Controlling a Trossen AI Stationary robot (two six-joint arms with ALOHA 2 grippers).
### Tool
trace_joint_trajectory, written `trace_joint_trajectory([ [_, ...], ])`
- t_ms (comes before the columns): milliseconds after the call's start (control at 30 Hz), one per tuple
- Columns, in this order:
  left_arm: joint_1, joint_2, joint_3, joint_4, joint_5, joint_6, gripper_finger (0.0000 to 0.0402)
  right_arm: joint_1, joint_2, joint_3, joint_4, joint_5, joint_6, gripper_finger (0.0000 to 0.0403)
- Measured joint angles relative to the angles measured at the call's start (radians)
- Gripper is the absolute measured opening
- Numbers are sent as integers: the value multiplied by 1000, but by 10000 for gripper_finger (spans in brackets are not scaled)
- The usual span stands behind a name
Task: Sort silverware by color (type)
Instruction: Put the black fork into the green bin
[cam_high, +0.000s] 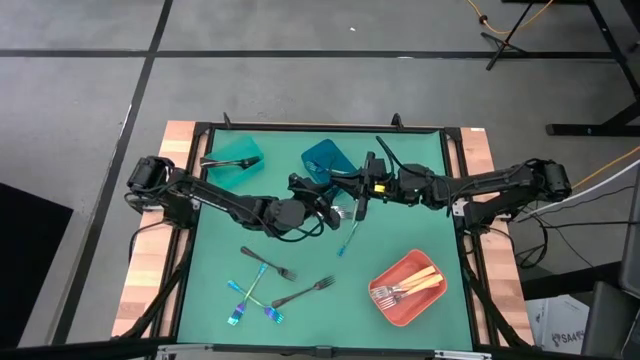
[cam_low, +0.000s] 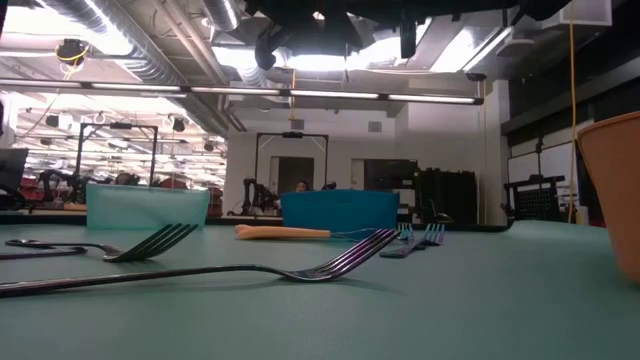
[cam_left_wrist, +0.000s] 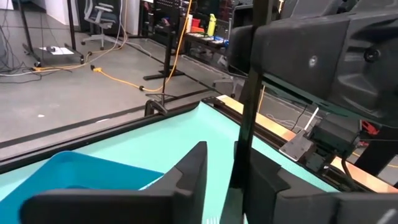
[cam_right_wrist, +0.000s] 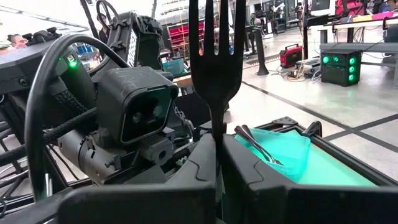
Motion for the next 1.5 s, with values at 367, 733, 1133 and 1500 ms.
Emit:
trace_joint_trajectory([
  [367, -3, 0, 0, -1, 3, 2, 10, 0, 0, 0, -2, 3, 0, 0],
  [733, -3, 0, 0, -1, 3, 4, 1, 0, 0, 0, -2, 3, 0, 0],
  [1133, -8, 0, 0, -6, 1, 4, 0, 0, -2, 0, -24, 1, 0, 0],
  [1500, -24, 0, 0, -6, -6, 3, 0, 0, -2, 0, -27, -3, 0, 1],
])
